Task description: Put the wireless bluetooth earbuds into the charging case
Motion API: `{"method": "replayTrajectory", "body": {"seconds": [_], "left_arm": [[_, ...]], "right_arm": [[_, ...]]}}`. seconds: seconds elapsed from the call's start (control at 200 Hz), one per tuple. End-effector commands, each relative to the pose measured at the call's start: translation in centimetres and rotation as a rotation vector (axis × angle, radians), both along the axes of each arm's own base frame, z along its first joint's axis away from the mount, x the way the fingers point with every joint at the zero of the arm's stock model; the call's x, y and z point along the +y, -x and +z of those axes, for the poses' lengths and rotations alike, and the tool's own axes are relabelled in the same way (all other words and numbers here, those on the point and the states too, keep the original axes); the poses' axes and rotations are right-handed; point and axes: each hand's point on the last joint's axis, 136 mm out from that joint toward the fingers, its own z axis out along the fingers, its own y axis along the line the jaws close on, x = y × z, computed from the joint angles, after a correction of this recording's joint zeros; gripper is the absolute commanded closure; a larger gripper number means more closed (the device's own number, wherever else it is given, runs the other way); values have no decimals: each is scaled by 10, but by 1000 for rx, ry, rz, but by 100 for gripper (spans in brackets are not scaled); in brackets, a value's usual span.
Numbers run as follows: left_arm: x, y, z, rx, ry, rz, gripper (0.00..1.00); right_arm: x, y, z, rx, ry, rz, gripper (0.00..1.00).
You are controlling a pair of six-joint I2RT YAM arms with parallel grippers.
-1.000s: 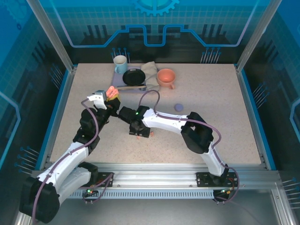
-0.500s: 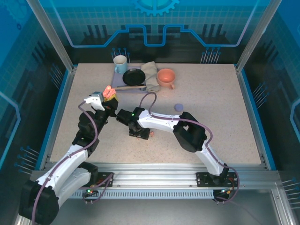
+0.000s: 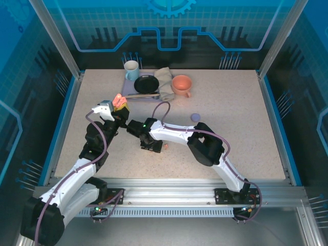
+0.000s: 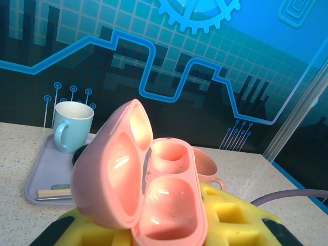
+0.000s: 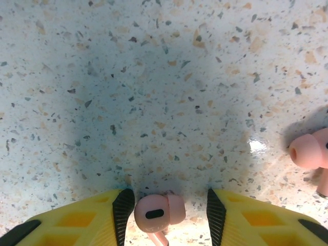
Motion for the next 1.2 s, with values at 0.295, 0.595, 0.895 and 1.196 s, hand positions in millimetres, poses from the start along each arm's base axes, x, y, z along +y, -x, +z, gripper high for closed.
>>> {"method": "replayTrajectory", "body": {"seconds": [0.295,0.595,0.895,1.196], "left_arm": [[-2,1,6,-40,-11,-6,100],[-4,-1,4,-31,-16,-17,100],[-20,-1,-6,-10,-40,-104,100],[-53,8,-18,-33,-75,-307,100]], "right_arm": [[6,0,-13,18,-6,-18,67],[-2,-5,4,-33,-23,-29,73],[-27,-26,39,-141,-54,-47,74],[-69,-61,93,-296,-98,-66,75]]}}
